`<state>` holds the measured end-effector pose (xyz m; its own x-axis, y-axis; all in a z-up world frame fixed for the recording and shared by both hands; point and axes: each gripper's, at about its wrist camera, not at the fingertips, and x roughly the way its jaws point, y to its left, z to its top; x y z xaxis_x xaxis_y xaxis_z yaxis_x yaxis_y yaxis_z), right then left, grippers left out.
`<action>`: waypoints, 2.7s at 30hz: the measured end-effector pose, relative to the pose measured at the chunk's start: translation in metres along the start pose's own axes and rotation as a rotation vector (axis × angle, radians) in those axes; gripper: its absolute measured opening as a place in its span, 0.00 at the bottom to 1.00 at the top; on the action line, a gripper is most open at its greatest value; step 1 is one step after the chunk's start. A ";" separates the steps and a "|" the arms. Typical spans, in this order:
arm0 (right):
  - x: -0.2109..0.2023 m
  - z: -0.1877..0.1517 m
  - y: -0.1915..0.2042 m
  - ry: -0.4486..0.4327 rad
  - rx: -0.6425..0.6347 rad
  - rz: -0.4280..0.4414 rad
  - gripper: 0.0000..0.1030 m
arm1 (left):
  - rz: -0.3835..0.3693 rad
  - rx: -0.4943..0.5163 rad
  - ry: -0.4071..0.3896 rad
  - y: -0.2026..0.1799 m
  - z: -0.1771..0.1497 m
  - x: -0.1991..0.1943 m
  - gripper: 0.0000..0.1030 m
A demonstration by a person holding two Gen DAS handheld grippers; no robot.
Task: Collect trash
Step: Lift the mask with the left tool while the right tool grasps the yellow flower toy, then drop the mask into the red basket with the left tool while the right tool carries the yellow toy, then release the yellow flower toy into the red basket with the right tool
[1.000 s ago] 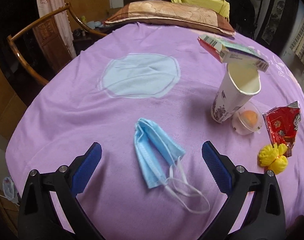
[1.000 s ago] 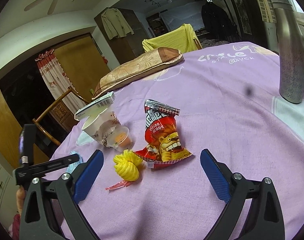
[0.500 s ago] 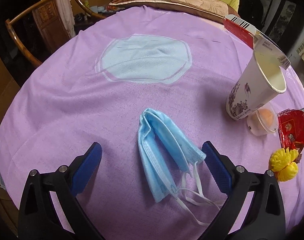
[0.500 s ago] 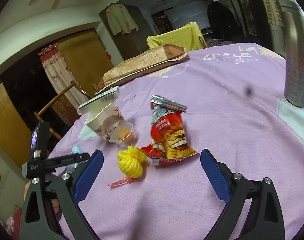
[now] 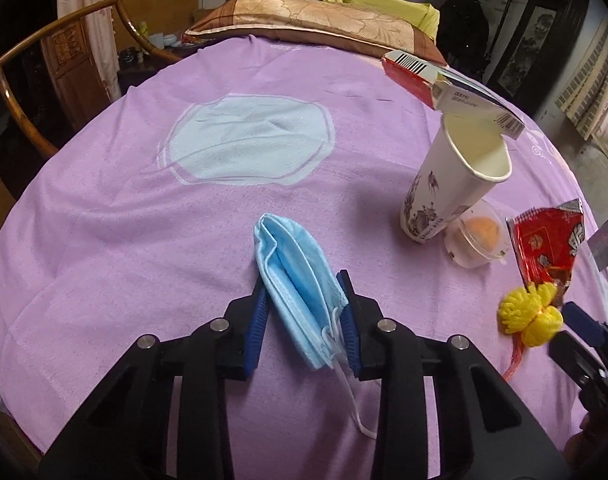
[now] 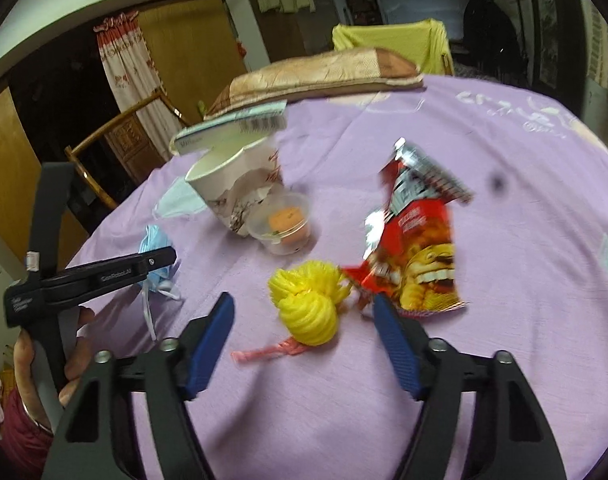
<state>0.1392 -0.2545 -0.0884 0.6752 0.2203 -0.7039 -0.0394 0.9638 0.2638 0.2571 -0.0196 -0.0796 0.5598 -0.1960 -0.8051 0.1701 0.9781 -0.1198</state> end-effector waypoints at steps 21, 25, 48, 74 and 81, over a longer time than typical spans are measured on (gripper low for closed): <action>-0.007 0.006 0.014 -0.082 -0.039 0.043 0.28 | -0.103 -0.048 -0.040 0.016 -0.010 -0.032 0.33; -0.015 0.005 0.020 -0.118 -0.074 0.052 0.28 | -0.042 -0.076 -0.097 0.032 -0.019 -0.070 0.33; -0.017 0.000 0.138 -0.042 -0.191 0.279 0.28 | 0.338 -0.590 0.059 0.268 -0.207 -0.134 0.61; 0.043 -0.111 0.460 0.349 -0.732 0.539 0.28 | 0.624 -0.916 -0.142 0.399 -0.280 -0.207 0.93; 0.065 -0.125 0.479 0.435 -0.755 0.545 0.29 | 0.605 -0.930 -0.099 0.407 -0.286 -0.192 0.93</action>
<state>0.0722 0.2400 -0.0907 0.1078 0.5468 -0.8303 -0.8150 0.5269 0.2412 -0.0133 0.4360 -0.1395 0.4141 0.3668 -0.8330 -0.8035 0.5774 -0.1452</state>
